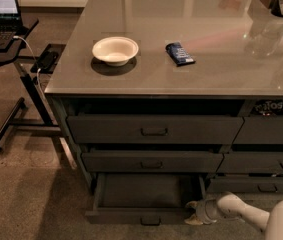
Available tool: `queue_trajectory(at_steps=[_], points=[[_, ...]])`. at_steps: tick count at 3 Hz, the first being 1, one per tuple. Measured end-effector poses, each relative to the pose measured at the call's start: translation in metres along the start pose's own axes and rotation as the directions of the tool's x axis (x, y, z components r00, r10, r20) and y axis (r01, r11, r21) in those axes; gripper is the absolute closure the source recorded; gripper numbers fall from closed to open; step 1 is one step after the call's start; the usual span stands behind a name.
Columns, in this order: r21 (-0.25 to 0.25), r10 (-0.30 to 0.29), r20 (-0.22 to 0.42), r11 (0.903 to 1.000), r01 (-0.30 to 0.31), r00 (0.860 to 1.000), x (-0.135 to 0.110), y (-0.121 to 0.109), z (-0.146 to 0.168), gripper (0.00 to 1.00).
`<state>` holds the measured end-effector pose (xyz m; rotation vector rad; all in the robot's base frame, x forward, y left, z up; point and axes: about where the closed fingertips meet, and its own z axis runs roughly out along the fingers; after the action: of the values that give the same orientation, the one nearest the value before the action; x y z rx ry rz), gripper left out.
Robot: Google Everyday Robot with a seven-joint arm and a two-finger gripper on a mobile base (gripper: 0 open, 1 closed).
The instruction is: Open bottom drawer
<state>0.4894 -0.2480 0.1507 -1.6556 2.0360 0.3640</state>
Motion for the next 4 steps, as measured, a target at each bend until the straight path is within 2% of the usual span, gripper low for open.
queue_trajectory(at_steps=[3, 4], points=[[-0.008, 0.001, 0.007, 1.0000, -0.001, 1.000, 0.000, 0.002, 0.000, 0.12], [-0.023, -0.007, 0.029, 0.9997, 0.007, 1.000, 0.008, 0.017, -0.002, 0.16]])
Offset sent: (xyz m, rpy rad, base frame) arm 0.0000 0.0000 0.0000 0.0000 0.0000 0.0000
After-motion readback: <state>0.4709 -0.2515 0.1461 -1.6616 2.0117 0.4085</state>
